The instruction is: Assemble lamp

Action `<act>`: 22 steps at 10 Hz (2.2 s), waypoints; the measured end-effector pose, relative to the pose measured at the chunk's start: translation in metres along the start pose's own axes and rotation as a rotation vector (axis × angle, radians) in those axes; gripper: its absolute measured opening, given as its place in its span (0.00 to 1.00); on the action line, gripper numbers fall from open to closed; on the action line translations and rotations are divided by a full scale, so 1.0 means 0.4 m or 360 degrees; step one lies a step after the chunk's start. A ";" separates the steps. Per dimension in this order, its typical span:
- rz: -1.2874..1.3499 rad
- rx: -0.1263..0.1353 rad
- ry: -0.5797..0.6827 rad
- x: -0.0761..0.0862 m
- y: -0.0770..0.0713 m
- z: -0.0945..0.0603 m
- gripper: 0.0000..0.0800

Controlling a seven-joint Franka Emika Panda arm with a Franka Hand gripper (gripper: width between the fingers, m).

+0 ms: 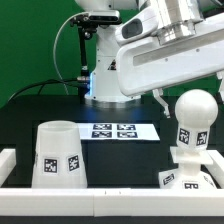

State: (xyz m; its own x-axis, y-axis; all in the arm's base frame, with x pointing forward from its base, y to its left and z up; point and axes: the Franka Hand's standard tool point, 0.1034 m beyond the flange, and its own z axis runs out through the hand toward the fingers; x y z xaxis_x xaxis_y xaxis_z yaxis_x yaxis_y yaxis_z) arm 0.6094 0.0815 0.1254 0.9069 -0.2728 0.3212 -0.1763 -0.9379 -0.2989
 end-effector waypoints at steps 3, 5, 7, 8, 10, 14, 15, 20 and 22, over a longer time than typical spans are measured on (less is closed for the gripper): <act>0.0001 -0.0008 0.0032 0.008 0.005 0.000 0.71; 0.0002 -0.0009 0.0032 0.007 0.005 0.001 0.84; -0.0009 -0.0001 -0.0030 -0.001 0.004 0.004 0.86; -0.0073 -0.0022 -0.0082 0.005 0.001 -0.003 0.87; -0.0235 -0.0063 -0.0263 0.003 -0.021 -0.008 0.87; -0.0299 -0.0025 -0.0609 0.012 0.045 -0.012 0.87; -0.0290 -0.0021 -0.0681 0.003 0.045 -0.015 0.87; -0.0415 -0.0093 -0.0651 0.013 0.032 -0.008 0.87; -0.0485 -0.0126 -0.0536 0.024 -0.010 0.005 0.87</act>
Offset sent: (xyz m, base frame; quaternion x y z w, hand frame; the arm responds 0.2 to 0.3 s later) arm 0.0000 0.0000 0.0000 0.0000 0.0000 0.0000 1.0000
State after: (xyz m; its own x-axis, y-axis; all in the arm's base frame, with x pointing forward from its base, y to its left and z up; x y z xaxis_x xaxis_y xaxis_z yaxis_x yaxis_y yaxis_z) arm 0.6197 0.0829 0.1278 0.9935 0.0904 0.0697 0.1007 -0.9815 -0.1627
